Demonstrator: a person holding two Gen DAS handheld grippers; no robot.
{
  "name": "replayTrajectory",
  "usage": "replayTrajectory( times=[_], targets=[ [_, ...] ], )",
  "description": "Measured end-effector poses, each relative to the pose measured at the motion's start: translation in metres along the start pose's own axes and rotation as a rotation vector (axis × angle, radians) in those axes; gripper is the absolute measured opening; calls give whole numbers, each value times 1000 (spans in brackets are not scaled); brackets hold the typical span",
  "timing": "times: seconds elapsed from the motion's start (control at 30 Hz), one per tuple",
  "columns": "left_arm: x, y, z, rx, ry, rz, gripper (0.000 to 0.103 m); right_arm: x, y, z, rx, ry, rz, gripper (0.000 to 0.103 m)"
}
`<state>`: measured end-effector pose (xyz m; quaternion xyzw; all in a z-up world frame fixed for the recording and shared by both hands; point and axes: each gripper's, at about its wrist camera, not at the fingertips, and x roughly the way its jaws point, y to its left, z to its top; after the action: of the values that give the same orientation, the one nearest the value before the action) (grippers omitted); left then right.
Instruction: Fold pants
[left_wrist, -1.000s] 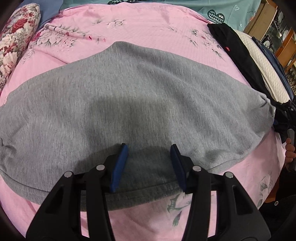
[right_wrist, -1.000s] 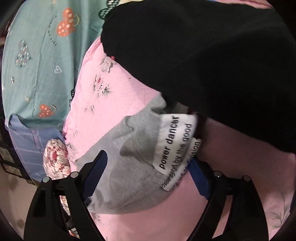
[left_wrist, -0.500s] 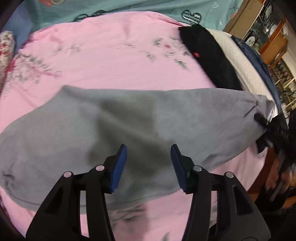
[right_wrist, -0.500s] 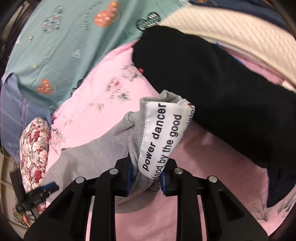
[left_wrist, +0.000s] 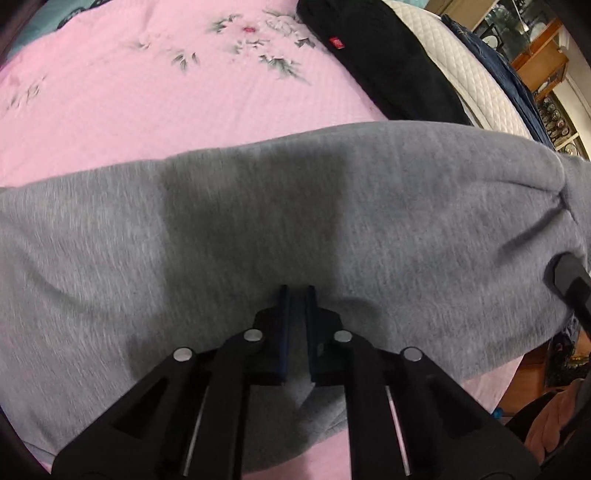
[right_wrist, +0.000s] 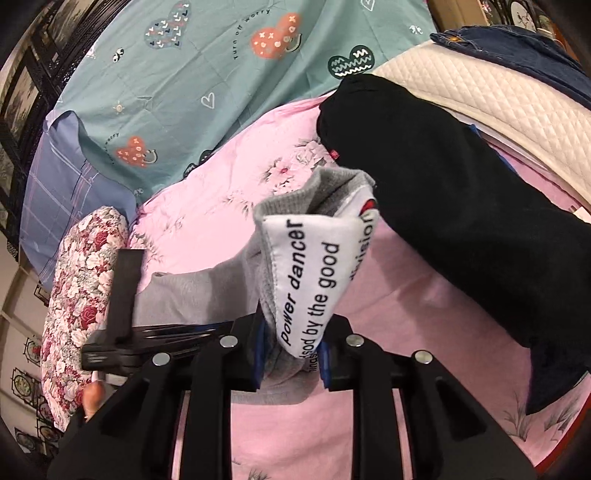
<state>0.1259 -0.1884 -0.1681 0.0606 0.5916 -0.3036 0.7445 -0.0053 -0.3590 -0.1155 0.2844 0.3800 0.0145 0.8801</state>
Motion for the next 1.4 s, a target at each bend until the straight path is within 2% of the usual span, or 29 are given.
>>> replayTrajectory(
  times=[0.1, 0.13, 0.27, 0.4, 0.43, 0.57, 0.67, 0.73, 0.87, 0.93, 1.2, 1.27, 1.33, 1.4],
  targets=[
    [-13, 5, -8, -35, -5, -103, 8, 4, 7, 0, -22, 3, -12, 23],
    [-22, 10, -12, -42, -28, -110, 8, 4, 9, 1, -31, 1, -17, 23],
    [-67, 57, -37, -117, -114, -44, 9, 2, 16, 4, -41, 5, -16, 23],
    [-111, 142, -70, -288, -206, 91, 9, 2, 37, 7, -69, 1, -23, 23],
    [-120, 158, -80, -323, -220, 102, 9, 2, 44, 8, -85, -1, -21, 23],
    [-149, 232, -118, -477, -266, 133, 9, 15, 102, 11, -202, -10, 4, 22],
    [-157, 262, -135, -518, -270, 126, 9, 41, 150, 8, -299, 22, 27, 22],
    [-156, 276, -139, -521, -264, 112, 9, 69, 184, -1, -371, 68, 36, 21],
    [-152, 282, -140, -491, -264, 93, 14, 123, 228, -27, -455, 199, 48, 20],
    [-150, 279, -137, -476, -267, 85, 20, 142, 240, -38, -483, 232, 27, 20],
    [-129, 278, -126, -456, -235, 66, 22, 176, 256, -64, -534, 302, -43, 21],
    [-128, 280, -126, -461, -238, 50, 22, 180, 258, -69, -540, 324, -38, 29],
    [-127, 283, -127, -469, -243, 29, 22, 181, 262, -74, -535, 373, 12, 62],
    [-127, 285, -128, -472, -247, 16, 22, 174, 270, -76, -542, 423, 75, 65]
  ],
)
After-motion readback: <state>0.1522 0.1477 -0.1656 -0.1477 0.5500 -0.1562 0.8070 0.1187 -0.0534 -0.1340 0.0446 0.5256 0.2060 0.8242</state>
